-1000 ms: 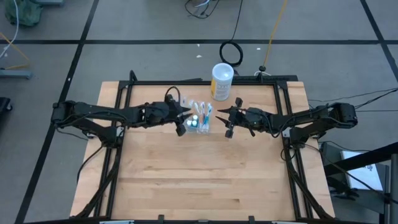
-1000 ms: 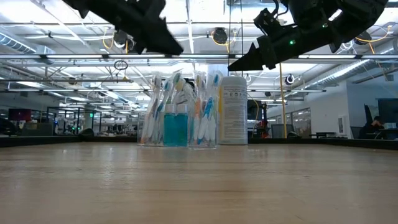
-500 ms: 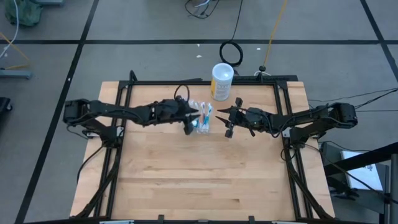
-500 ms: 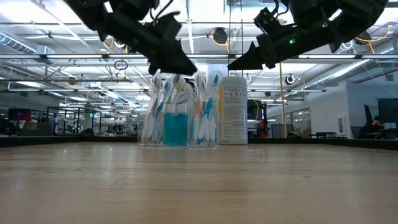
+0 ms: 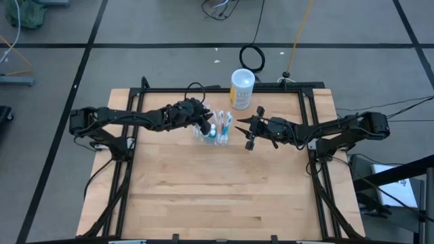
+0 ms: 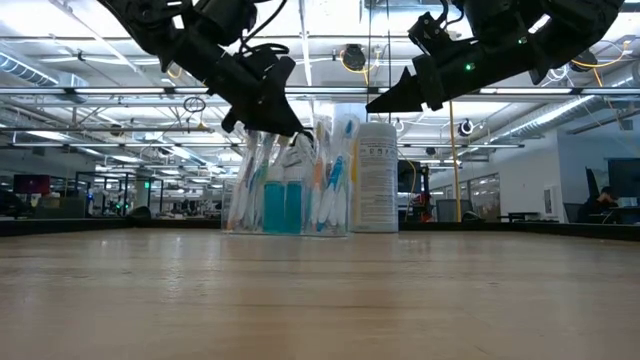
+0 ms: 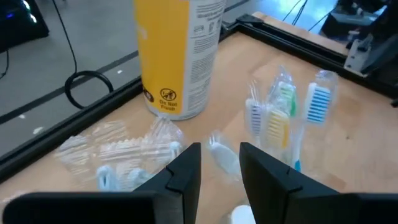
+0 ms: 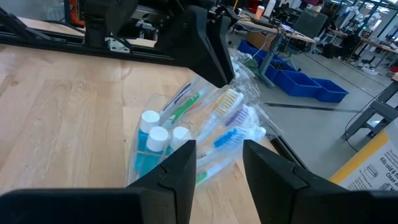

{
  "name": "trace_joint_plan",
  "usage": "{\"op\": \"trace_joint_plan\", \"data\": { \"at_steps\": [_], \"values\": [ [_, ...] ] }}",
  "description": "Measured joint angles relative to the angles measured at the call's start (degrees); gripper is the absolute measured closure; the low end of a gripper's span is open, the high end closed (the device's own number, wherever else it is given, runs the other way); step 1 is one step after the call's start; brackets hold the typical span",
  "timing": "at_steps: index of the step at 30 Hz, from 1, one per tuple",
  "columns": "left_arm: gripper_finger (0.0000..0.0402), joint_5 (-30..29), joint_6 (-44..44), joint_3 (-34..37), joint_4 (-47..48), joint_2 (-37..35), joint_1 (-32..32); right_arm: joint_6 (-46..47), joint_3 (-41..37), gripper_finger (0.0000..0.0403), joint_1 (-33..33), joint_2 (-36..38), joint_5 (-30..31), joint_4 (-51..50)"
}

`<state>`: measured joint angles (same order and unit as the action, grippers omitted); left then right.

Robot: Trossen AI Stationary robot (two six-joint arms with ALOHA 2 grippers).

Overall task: Pick & Place toothbrushing station
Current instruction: Adjust the toothbrushes into the transparent organizer

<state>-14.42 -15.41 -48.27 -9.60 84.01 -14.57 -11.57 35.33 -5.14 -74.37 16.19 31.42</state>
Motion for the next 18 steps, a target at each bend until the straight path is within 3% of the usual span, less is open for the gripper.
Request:
{"op": "trace_joint_plan", "data": {
  "at_steps": [9,15,18],
  "values": [
    [0.0284,2.9,-0.1,0.0,-0.9,0.0,0.0,0.1,0.0,0.0278,-0.1,0.0,0.2,0.0],
    [0.0284,5.0,14.7,-0.6,-0.3,-2.1,0.6,4.5,0.0,0.0284,-2.1,0.0,1.7,0.1],
    [0.0284,5.2,21.1,-4.8,5.2,-3.2,0.9,5.1,0.0,0.0284,-2.7,0.0,1.6,0.1]
  ]
}}
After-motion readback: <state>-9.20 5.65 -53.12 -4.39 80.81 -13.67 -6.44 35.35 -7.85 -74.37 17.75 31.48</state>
